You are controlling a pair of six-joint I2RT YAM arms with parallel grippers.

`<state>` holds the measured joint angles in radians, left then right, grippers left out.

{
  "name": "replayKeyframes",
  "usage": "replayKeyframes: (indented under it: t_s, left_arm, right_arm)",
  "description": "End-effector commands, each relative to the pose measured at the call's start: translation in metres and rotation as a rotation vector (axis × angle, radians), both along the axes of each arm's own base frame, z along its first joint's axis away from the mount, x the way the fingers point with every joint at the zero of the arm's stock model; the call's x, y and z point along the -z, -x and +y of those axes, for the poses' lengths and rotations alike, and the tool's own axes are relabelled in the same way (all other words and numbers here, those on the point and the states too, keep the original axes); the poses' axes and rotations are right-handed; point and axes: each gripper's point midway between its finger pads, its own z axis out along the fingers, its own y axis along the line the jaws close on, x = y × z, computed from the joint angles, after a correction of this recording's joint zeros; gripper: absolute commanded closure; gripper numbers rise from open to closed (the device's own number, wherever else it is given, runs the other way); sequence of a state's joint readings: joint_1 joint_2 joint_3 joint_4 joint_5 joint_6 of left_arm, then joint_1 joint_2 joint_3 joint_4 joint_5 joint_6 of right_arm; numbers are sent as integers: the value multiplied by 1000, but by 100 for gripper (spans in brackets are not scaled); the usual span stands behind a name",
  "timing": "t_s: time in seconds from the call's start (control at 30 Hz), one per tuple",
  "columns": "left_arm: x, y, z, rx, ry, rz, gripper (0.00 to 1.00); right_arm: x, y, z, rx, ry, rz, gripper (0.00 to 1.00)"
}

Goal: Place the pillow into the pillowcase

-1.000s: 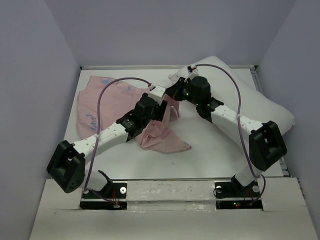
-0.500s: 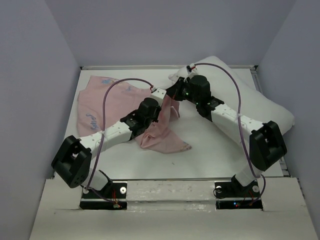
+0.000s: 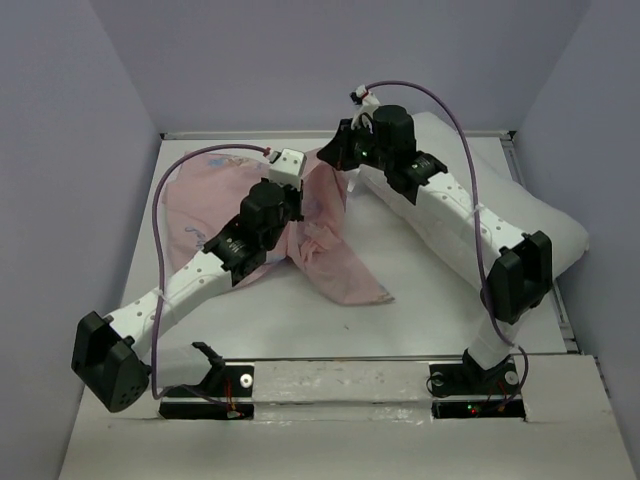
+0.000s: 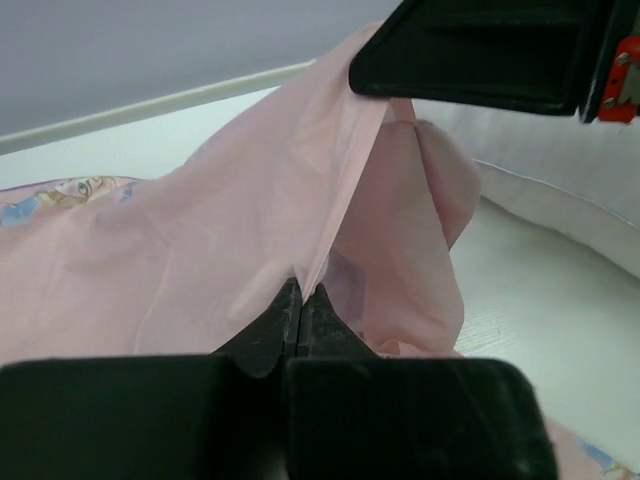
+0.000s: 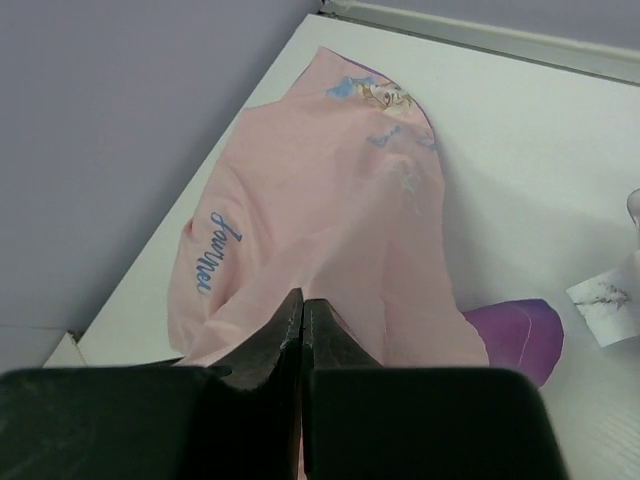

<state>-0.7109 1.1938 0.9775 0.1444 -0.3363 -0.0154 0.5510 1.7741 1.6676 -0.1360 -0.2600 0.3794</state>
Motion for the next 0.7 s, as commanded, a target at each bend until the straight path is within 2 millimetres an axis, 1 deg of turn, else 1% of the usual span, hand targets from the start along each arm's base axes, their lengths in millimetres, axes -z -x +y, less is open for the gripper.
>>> replayKeyframes:
  t_s: [0.0,0.03,0.07,0.1,0.13,0.17,0.2,0.23,0.27,0.3,0.33,0.37,0.4,0.43,0.47,0.53,0.57,0.6,0.63,0.67]
  left_arm:
    - [16,5,5,-2,-27,70,100]
    - [20,5,0,12,-20,82,100]
    - [29,5,-8,38,-14,109,100]
    - [32,4,-11,45,-3,120,98]
    - [38,4,-16,48,15,142,95]
    - [40,3,-16,41,22,150,94]
    - [43,3,-14,29,24,157,97]
    - [43,3,-12,16,32,160,100]
    - [41,3,-6,-12,30,155,100]
    - [41,5,-3,-20,30,155,100]
    - [35,7,-1,-23,43,144,100]
    - [21,11,2,-16,70,117,100]
    - [11,13,2,-12,85,100,100]
    - [-2,16,5,-8,110,74,100]
    - [-9,18,5,-7,126,64,100]
    - [-22,19,6,-2,148,42,100]
    - [-23,19,4,4,148,42,100]
    - [-23,18,4,6,143,42,100]
    - [-19,14,2,8,130,51,100]
    - [-16,13,-3,33,128,61,100]
  right_arm:
    - [-31,-33,-51,142,70,-132,100]
    - [-28,-30,-48,130,55,-113,100]
    - [-28,-28,-46,115,40,-108,100]
    - [-26,-23,-43,97,25,-101,100]
    - [-19,-13,-41,71,5,-75,100]
    - [-22,-11,-41,68,-20,-89,100]
    - [-32,-4,-44,71,-39,-107,100]
    - [-34,-2,-47,82,-49,-111,100]
    - [-32,-1,-50,95,-44,-115,100]
    - [-38,0,-53,109,-47,-134,100]
    - [-47,1,-58,122,-38,-165,100]
    - [-48,1,-58,121,-33,-174,100]
    - [-54,1,-58,114,-34,-188,100]
    - [-51,1,-54,95,-30,-187,100]
    - [-50,1,-52,86,-31,-186,100]
    - [-40,-1,-47,58,-22,-166,100]
    - [-24,-4,-44,49,3,-127,100]
    - [-18,-4,-43,43,13,-118,100]
    - [-9,-1,-42,17,33,-111,90]
    - [-4,1,-43,10,46,-102,80]
